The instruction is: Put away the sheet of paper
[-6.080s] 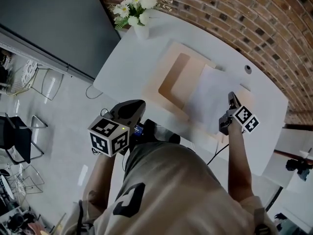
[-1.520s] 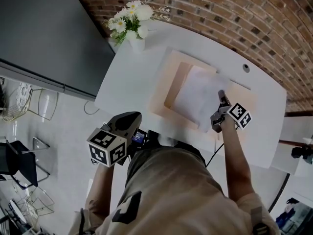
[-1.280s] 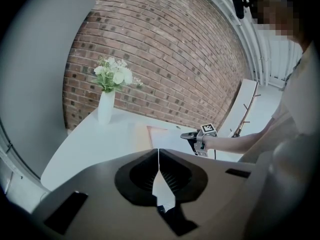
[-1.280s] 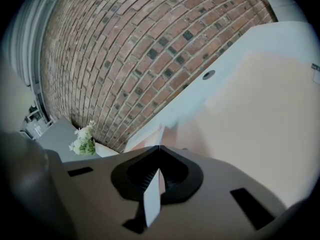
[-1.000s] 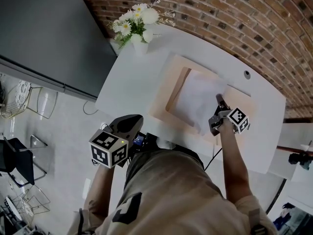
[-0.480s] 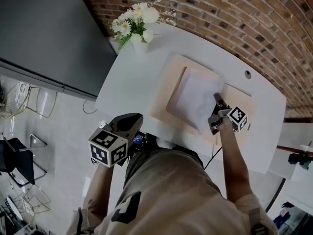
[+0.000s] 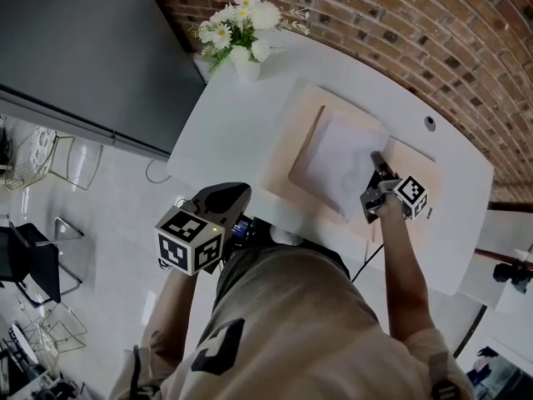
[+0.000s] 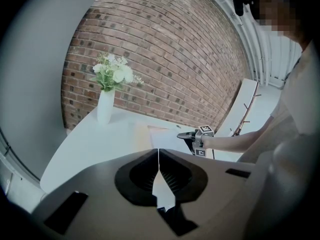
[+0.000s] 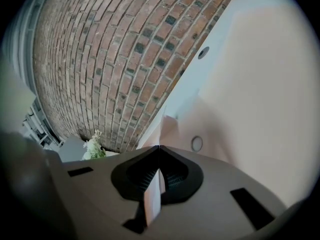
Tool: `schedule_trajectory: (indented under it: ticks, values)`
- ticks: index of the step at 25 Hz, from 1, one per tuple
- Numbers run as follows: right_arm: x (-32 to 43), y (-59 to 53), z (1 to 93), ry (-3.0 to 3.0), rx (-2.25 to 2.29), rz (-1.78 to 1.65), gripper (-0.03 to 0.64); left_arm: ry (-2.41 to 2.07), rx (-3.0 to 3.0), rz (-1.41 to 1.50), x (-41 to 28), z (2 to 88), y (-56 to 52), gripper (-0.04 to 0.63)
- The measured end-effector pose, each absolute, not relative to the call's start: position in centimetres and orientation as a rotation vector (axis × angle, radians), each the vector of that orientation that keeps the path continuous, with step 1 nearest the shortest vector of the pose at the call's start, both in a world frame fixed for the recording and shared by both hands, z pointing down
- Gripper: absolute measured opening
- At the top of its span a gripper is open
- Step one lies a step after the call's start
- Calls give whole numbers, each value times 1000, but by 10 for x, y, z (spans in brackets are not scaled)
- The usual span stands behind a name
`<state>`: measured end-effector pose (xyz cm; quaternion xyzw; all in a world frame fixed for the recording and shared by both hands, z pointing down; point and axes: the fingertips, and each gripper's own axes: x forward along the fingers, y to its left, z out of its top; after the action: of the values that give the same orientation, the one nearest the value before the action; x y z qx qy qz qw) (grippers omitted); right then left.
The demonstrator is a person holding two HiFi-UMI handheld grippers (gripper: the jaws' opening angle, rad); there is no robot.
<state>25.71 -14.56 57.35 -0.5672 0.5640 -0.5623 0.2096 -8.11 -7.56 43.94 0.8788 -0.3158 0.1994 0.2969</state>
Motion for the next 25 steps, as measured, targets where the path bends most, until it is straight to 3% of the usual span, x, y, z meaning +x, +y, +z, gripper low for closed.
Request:
schedule_trajectory:
  ticks: [25]
  values:
    - [238, -158, 575, 1561, -1552, -1575, 23, -832, 2323, 529, -86, 446, -74, 20]
